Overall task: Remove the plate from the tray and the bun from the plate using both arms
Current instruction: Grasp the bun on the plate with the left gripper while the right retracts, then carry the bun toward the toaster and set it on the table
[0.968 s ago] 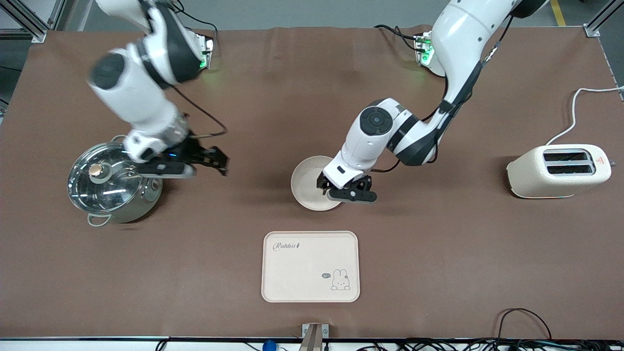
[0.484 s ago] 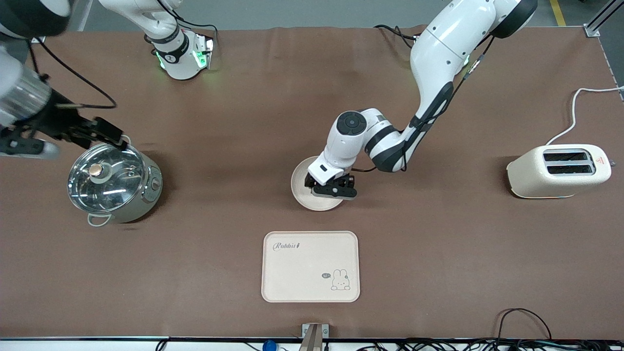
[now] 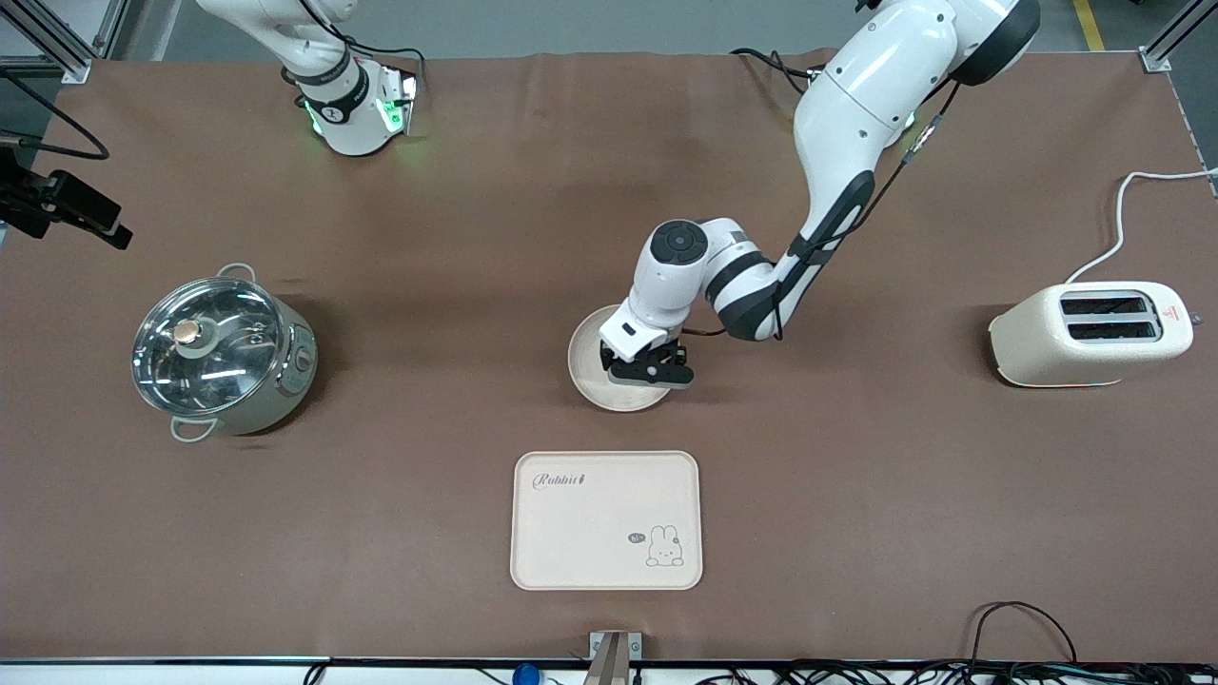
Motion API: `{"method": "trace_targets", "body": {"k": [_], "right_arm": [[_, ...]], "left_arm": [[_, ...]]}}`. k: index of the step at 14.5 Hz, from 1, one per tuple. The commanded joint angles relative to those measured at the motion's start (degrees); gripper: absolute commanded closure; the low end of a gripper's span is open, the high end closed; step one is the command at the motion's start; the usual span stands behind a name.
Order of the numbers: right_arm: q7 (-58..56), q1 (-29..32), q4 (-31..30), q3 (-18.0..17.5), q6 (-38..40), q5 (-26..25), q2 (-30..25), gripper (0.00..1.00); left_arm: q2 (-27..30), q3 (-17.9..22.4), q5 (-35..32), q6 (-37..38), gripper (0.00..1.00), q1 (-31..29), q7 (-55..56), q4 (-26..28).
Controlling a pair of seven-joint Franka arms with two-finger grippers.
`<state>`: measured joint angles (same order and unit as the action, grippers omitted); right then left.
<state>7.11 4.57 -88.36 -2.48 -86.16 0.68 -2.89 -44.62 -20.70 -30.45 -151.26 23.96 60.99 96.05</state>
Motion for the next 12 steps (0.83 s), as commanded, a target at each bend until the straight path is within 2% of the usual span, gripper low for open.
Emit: {"method": "trace_targets", "body": {"k": [1, 2, 5, 8, 10, 12], "right_arm": [[-0.96, 1.14, -1.11, -0.60, 0.03, -1.65, -0.45, 0.00], [-1.22, 1.32, -1.11, 0.10, -1.11, -1.82, -0.27, 0.00], [-3.94, 1.49, -1.72, 0.81, -3.49, -1.83, -0.10, 0.00], [-4.21, 1.41, -1.99, 1.34, -3.84, -1.83, -0.10, 0.00], [-4.21, 1.23, -2.43, 1.34, -3.93, -1.83, -0.10, 0.00], [-4.21, 1.23, -2.87, 1.34, -4.28, -1.74, -0.10, 0.00]], "left_arm": [[0.14, 0.14, -1.63, 0.17, 1.00, 0.65, 3.35, -0.43], [0.84, 0.05, -1.71, 1.48, 1.00, 0.21, 2.83, -0.34], [7.07, -2.66, 1.34, 16.13, 1.00, -2.85, -4.61, -0.95], [11.47, -8.12, 8.29, 23.88, 1.00, -15.57, -24.71, -2.10], [12.10, -11.01, 8.48, 24.70, 1.00, -25.31, -37.02, -1.40], [10.44, -13.66, 8.39, 24.61, 1.00, -33.51, -46.88, -0.87]]}}
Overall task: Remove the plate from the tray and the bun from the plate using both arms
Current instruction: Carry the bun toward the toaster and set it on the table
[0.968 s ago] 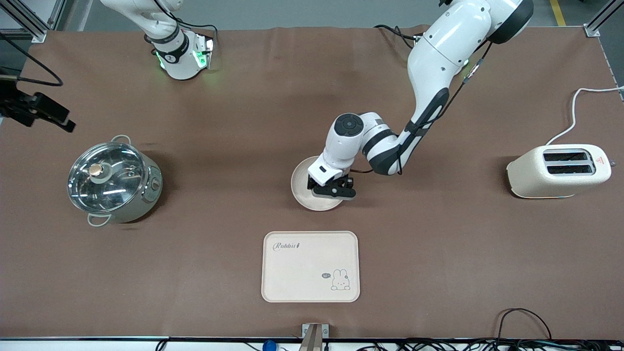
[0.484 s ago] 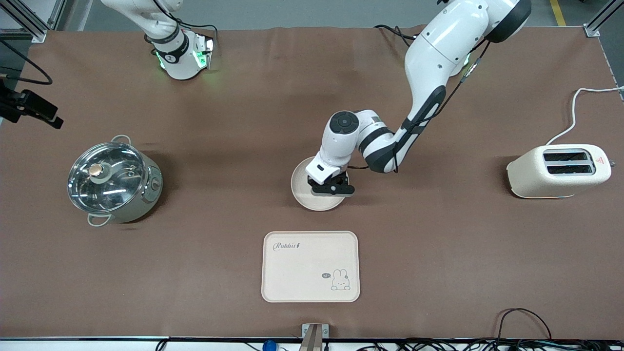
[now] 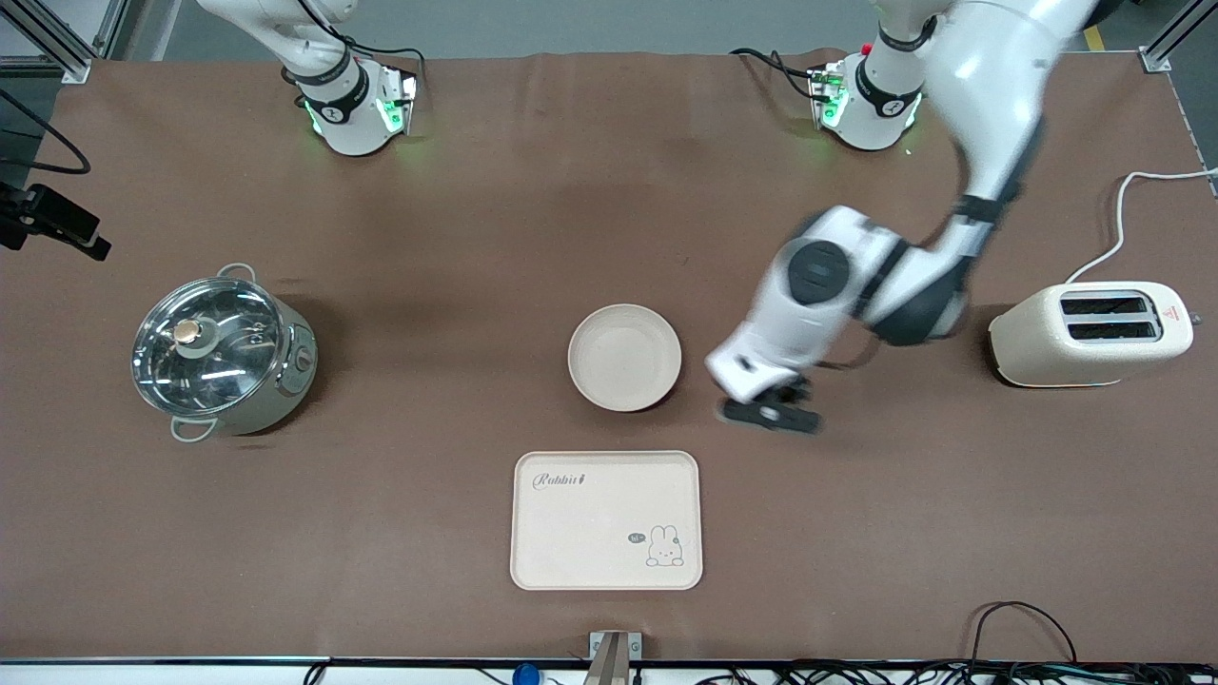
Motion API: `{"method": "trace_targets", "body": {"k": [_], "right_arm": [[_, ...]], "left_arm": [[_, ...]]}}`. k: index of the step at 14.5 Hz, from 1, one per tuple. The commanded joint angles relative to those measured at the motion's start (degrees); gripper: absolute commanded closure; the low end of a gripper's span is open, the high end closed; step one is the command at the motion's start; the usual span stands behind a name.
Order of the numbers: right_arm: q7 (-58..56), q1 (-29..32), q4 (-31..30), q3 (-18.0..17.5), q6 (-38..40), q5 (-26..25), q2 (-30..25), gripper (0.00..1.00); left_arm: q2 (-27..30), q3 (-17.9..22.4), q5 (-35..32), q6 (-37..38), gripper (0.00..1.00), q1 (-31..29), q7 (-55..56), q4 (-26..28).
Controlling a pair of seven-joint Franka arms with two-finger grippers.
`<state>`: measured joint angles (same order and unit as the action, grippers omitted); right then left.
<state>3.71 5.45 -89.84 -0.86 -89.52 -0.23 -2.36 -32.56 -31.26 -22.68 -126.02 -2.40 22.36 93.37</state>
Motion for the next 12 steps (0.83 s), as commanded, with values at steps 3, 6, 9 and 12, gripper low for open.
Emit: {"method": "trace_targets", "body": {"k": [3, 6, 9, 12], "right_arm": [[-0.81, 0.44, -1.40, -0.28, -0.74, -0.82, -0.63, 0.00], [-0.81, 0.35, -1.40, -0.19, -1.00, -0.82, -0.54, 0.00], [-0.89, 0.44, -1.40, -0.19, -0.92, -0.82, -0.54, 0.00], [-1.24, 0.62, -0.96, -0.10, -0.92, -0.91, -0.54, 0.00]], "left_arm": [[-6.45, -3.19, 0.62, -4.21, 1.00, -13.93, -16.46, 2.51], [-10.84, -2.84, 0.01, -8.88, 0.57, -15.62, -16.56, 3.31], [-12.18, -2.75, -1.05, -10.83, 0.00, -17.03, -17.17, 3.40], [-11.65, -2.75, -1.14, -10.48, 0.00, -17.29, -17.78, 2.87]]}}
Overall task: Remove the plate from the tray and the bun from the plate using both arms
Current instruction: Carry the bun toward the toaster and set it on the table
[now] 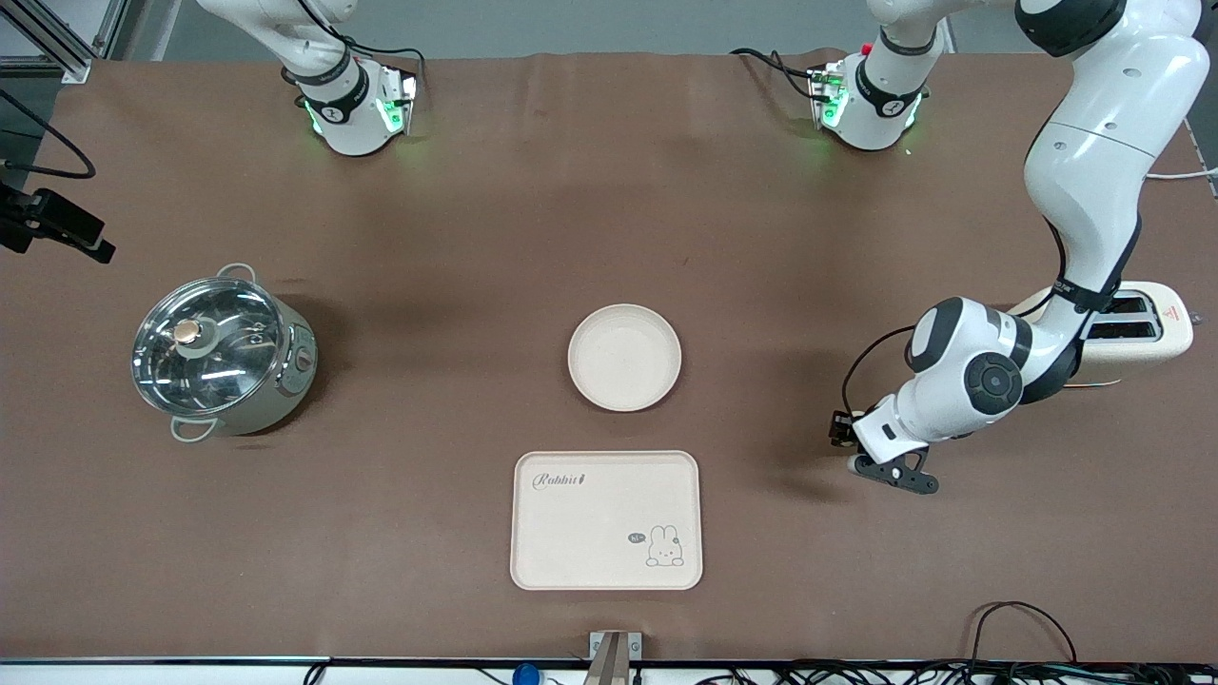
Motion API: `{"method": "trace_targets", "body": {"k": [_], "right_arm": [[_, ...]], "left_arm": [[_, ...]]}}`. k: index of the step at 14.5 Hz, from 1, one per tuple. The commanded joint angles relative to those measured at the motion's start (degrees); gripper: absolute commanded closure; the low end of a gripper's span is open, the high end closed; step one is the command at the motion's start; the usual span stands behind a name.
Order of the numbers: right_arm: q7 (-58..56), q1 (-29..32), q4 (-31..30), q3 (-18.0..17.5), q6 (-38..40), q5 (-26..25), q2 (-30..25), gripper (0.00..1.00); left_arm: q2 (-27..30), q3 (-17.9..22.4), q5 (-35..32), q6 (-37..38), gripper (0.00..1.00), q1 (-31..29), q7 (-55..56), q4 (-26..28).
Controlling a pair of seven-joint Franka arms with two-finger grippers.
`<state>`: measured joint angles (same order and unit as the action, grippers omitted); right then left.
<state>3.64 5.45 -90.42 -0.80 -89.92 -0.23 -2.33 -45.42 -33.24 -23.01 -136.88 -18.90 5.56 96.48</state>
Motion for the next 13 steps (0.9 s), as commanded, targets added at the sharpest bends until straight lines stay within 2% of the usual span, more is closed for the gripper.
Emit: {"method": "trace_targets", "body": {"k": [1, 4, 9, 11, 13], "right_arm": [[-1.53, 0.61, -0.37, -0.16, -0.52, -0.91, -0.57, 0.00], [-1.53, 0.61, -0.37, -0.16, -0.79, -0.91, -0.57, 0.00], [-1.71, 0.35, -0.11, -0.25, -0.61, -1.00, -0.57, 0.00], [-2.06, 0.52, -0.46, -0.25, -0.70, -1.00, -0.57, 0.00], [-2.06, 0.52, -0.37, -0.25, -0.61, -1.00, -0.57, 0.00]], "left_arm": [[1.91, -0.86, -0.90, 0.82, 0.00, -0.88, -1.51, -0.76], [7.95, -2.08, -0.90, 6.60, 0.00, -1.06, -1.78, -3.31], [19.57, -5.78, 0.41, 25.57, 0.00, -1.41, -1.96, -10.50], [22.47, -6.22, 5.57, 31.03, 0.00, -1.32, -1.87, -13.76], [25.63, -5.96, 8.76, 35.08, 0.00, -1.84, -1.96, -14.56]]}}
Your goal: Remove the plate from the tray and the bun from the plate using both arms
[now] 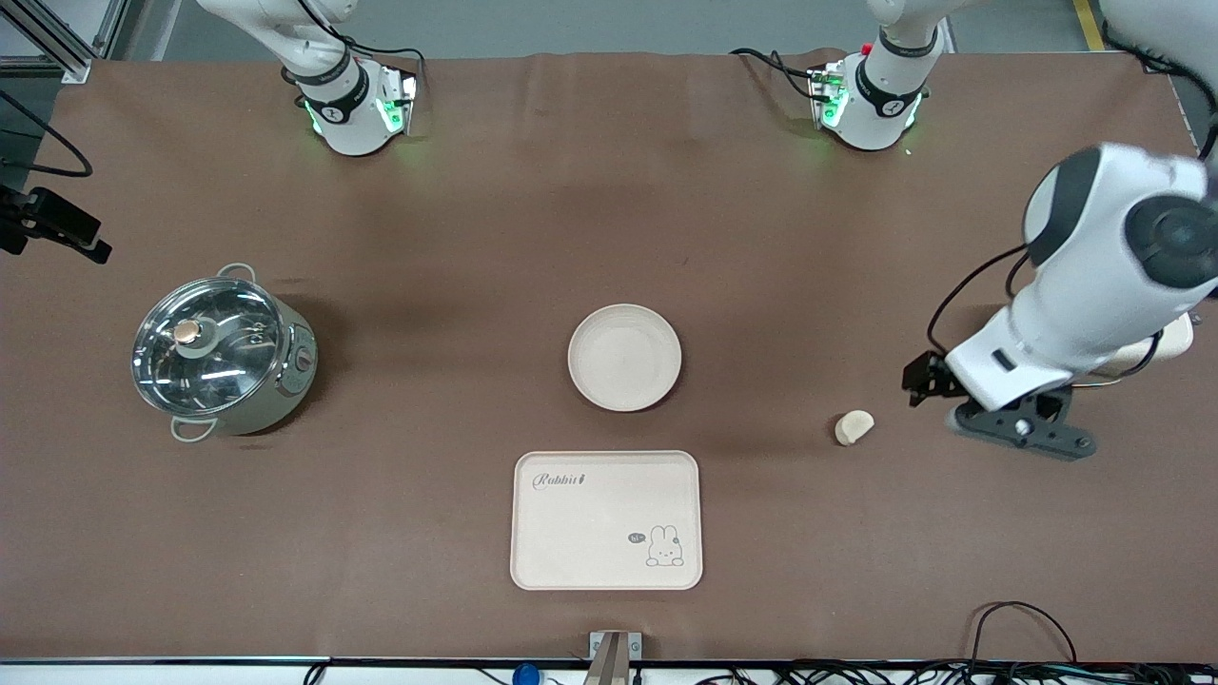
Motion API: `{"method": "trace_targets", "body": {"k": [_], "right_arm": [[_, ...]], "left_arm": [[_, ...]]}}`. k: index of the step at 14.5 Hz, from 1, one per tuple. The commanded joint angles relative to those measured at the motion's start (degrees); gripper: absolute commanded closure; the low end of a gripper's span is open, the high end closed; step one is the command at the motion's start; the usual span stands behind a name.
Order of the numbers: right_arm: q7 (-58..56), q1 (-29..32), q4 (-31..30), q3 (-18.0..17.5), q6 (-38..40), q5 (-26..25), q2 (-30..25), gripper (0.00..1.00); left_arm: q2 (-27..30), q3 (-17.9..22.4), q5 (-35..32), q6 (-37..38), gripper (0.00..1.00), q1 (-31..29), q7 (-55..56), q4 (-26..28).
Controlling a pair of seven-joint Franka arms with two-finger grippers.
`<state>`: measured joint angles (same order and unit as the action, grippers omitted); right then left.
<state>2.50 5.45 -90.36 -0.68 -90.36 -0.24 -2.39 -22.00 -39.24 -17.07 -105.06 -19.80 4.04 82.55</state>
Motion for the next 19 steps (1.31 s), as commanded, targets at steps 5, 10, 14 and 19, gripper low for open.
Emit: {"method": "trace_targets", "body": {"k": [5, 10, 14, 19], "right_arm": [[-1.18, 0.52, -0.61, -0.38, -0.08, -0.90, -0.51, 0.00], [-1.27, 0.43, -0.70, -0.38, 0.18, -0.90, -0.51, 0.00], [-1.27, 0.61, -0.79, -0.38, 0.27, -0.90, -0.51, 0.00], [-1.27, 0.43, -0.79, -0.29, 0.53, -0.90, -0.51, 0.00]], "left_arm": [[14.33, 20.36, 12.23, 14.78, 0.00, 12.36, -0.53, -3.54], [22.42, 33.17, 13.02, 17.53, 0.00, 21.73, -4.39, 3.47], [26.40, 35.80, 15.12, 13.05, 0.00, 23.76, -3.25, 10.17], [23.24, 35.72, 16.36, 13.74, 0.00, 23.05, -3.25, 5.00]]}}
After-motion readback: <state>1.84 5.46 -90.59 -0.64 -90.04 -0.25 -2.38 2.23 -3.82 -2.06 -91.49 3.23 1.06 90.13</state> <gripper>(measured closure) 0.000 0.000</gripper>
